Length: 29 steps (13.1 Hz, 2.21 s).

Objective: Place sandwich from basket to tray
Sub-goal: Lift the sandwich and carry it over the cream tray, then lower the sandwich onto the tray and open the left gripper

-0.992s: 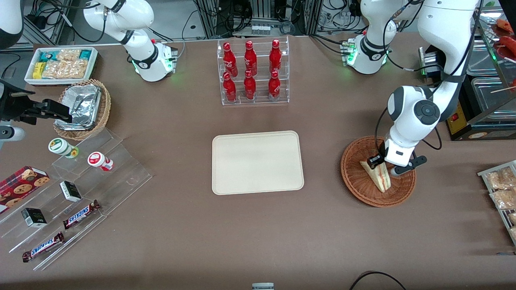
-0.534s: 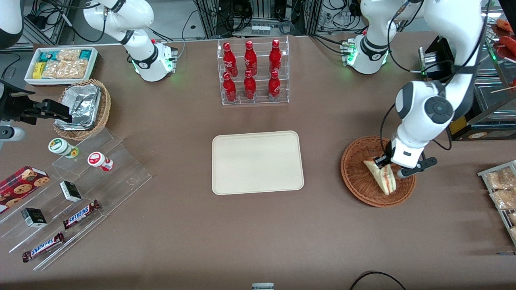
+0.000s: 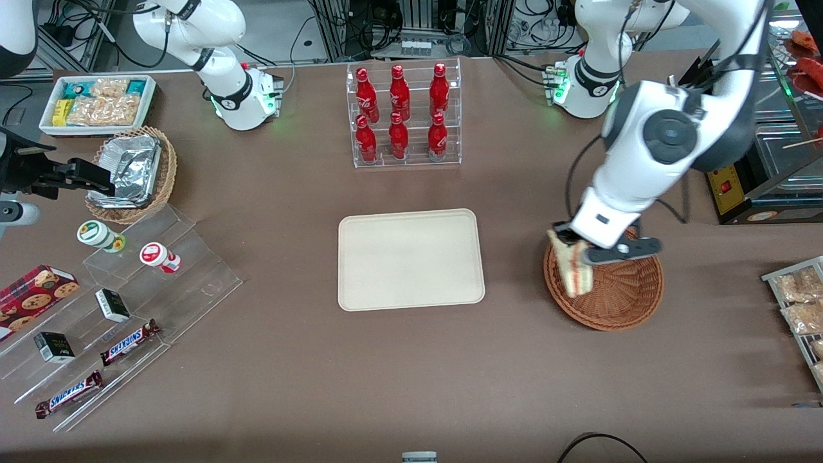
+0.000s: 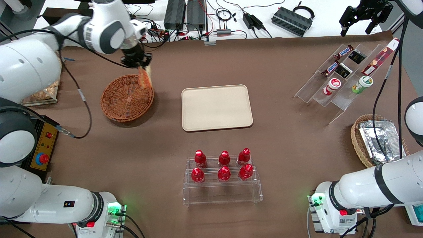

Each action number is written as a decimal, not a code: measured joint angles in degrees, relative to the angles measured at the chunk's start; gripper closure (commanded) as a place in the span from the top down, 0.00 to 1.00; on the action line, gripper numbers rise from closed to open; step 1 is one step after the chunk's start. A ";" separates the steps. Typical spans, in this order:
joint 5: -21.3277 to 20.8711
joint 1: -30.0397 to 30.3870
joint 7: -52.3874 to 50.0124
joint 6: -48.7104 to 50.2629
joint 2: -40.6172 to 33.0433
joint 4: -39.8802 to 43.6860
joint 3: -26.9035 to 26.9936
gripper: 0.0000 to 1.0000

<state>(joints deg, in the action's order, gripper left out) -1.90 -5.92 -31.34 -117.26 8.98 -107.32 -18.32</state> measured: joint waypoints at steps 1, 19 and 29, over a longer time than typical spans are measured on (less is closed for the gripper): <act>0.00 -2.08 -1.92 -0.06 1.67 1.25 -0.69 0.00; -12.52 -26.63 -24.50 -14.36 30.64 18.37 -1.07 0.00; -14.29 -27.74 -26.14 -15.71 33.09 18.45 -0.98 0.98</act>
<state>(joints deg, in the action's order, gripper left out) -16.19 -33.65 -57.48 -132.97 42.07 -88.88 -19.30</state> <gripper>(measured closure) 0.564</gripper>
